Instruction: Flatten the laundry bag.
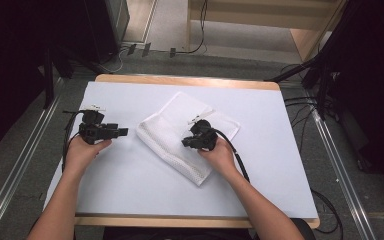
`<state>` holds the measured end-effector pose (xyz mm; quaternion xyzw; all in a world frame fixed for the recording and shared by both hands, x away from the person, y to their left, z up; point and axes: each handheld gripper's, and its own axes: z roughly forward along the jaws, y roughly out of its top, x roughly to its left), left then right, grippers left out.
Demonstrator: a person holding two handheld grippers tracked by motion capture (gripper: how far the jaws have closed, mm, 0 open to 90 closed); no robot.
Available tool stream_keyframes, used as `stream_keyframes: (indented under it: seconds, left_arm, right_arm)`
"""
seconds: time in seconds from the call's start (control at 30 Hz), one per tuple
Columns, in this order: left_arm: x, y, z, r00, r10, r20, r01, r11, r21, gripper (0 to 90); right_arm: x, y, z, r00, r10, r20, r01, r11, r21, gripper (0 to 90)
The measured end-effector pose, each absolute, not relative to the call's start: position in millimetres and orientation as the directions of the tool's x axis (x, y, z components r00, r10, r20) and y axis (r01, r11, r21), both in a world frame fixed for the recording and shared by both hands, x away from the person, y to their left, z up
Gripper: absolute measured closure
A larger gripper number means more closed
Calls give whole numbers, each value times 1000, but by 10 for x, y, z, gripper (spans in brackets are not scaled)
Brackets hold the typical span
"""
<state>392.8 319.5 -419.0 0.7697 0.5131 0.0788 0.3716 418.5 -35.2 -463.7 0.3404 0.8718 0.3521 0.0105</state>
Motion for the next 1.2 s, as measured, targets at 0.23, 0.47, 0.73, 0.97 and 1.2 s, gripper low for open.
stream_keyframes:
  seconds: [0.23,0.47,0.73,0.97,1.2]
  left_arm:
    - [3929,3225,-4184,456,851,-260,731,-191,656,427]
    - [3931,3262,-4181,447,855,-264,735,-182,654,427]
    - [3934,3318,-4176,432,863,-261,737,-171,654,426]
    - [3935,3379,-4170,419,871,-257,739,-162,654,425]
    - [3937,3396,-4173,414,873,-258,740,-158,654,424]
  right_arm:
    - [4160,-341,-4545,-776,588,228,579,520,628,900]
    - [4043,-336,-4322,-802,550,233,543,508,669,900]
    - [3891,-249,-4110,-830,503,243,511,508,693,900]
    - [3740,-87,-4024,-862,448,240,473,535,700,900]
    - [3638,18,-3973,-878,411,244,452,548,704,900]
